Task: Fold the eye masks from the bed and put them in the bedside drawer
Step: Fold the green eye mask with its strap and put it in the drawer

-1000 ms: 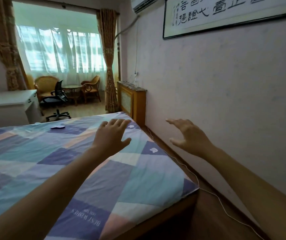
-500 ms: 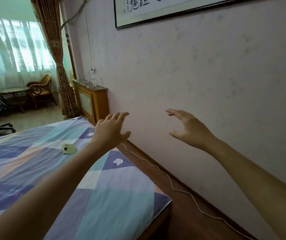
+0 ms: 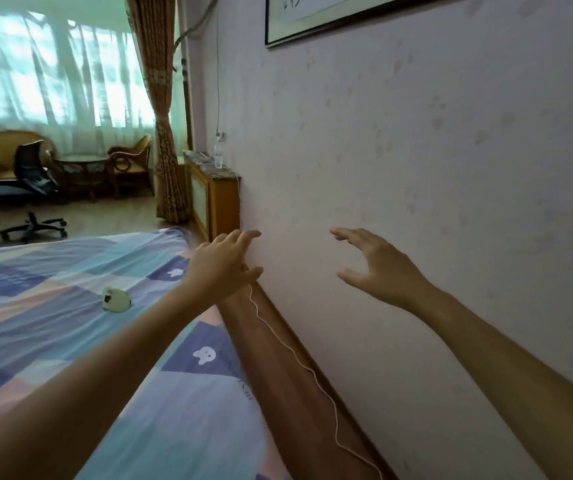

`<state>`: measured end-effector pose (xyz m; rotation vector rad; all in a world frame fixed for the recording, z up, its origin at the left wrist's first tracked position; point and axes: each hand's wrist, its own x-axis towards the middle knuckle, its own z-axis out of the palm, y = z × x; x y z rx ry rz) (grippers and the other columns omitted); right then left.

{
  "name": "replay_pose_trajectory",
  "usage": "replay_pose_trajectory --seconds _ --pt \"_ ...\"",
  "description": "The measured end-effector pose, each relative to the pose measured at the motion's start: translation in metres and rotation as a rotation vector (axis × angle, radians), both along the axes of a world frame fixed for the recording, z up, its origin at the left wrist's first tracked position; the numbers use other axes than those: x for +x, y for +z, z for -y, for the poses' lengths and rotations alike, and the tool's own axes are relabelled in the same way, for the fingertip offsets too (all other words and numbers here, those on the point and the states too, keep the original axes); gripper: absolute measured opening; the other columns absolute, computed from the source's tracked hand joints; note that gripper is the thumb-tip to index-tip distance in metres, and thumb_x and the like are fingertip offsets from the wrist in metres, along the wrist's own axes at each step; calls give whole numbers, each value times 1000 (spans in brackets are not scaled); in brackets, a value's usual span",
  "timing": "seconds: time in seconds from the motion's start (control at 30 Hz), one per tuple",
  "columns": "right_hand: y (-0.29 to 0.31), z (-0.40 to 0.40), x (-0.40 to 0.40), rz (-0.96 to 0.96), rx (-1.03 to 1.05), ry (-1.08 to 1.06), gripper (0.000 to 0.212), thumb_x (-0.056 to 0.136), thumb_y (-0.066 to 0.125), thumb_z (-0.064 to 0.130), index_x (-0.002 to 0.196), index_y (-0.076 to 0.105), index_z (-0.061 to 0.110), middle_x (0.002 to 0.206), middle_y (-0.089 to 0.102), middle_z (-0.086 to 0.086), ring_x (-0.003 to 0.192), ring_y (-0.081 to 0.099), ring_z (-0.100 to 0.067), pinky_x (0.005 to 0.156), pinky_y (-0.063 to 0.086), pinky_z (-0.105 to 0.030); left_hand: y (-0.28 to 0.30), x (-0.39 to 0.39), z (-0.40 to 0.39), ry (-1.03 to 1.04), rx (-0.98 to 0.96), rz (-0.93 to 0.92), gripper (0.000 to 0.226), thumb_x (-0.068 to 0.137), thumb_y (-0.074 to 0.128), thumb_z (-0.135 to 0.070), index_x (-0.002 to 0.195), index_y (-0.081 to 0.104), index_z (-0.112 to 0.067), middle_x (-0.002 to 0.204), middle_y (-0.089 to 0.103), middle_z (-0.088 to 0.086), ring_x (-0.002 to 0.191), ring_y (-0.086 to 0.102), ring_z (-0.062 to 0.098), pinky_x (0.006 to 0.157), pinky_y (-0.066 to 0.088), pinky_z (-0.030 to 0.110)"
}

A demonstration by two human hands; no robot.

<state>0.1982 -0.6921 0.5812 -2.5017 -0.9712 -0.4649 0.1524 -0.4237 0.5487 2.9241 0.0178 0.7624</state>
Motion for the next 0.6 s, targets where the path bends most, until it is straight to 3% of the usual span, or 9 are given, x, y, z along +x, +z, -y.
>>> replay_pose_trajectory --seconds 0.2,0.4,0.5,0.6 --pt "-1 -26 115 -11 -9 202 64 83 66 32 139 37 37 135 50 11 123 47 -9 82 38 -25 -3 45 -11 191 11 -63 66 86 59 -50 142 32 -30 147 43 -1 125 51 25 94 46 41" --pt "-16 -77 207 54 -94 369 67 84 65 33 143 33 34 141 48 5 125 47 -15 91 46 -30 -22 108 -51 297 56 -83 65 86 59 -51 141 35 -27 143 48 -1 122 53 24 91 46 38" --pt "-19 -89 251 68 -116 430 67 83 65 32 142 34 33 137 51 5 116 53 -15 80 45 -24 -26 148 -60 324 56 -114 65 85 60 -51 140 36 -27 142 49 -1 120 54 25 89 47 39" --pt "-18 -100 298 74 -126 475 68 83 65 33 142 33 35 134 52 7 114 54 -13 80 46 -23 -32 185 -67 348 50 -107 64 85 60 -51 139 35 -28 141 50 -1 118 56 24 88 47 38"
